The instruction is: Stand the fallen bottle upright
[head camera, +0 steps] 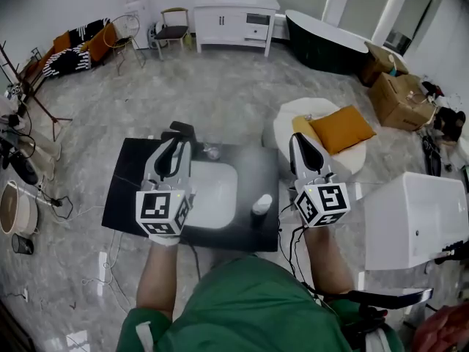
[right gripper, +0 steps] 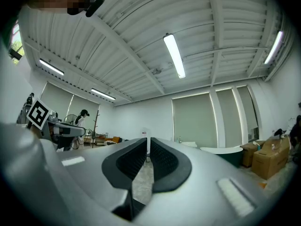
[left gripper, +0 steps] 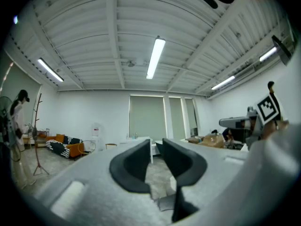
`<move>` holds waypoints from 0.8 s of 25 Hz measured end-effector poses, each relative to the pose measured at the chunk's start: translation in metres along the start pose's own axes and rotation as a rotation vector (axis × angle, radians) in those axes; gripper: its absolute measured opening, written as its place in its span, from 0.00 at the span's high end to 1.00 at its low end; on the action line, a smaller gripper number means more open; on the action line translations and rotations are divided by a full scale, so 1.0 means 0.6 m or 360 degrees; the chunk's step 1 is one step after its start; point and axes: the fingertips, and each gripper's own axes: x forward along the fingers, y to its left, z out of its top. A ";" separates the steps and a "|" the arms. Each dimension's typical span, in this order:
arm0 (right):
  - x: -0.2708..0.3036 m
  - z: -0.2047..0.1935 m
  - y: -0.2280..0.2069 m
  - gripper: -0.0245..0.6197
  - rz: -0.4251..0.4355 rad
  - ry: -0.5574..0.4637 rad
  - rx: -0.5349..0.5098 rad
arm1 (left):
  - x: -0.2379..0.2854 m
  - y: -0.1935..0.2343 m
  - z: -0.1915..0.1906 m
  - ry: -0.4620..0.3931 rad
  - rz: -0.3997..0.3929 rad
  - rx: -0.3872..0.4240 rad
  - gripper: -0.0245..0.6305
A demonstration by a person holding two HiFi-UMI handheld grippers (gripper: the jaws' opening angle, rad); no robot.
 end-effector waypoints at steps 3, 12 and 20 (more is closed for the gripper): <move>0.003 0.002 -0.001 0.93 -0.0007 0.0004 -0.0004 | 0.005 0.001 -0.001 0.0005 -0.0011 -0.0003 0.84; 0.013 -0.006 -0.002 0.93 -0.0016 0.0020 0.0003 | 0.018 0.008 -0.016 0.0030 -0.0021 -0.0005 0.84; 0.020 -0.014 -0.008 0.93 -0.0023 0.0024 0.0006 | 0.027 0.011 -0.032 0.0047 -0.0018 -0.0015 0.84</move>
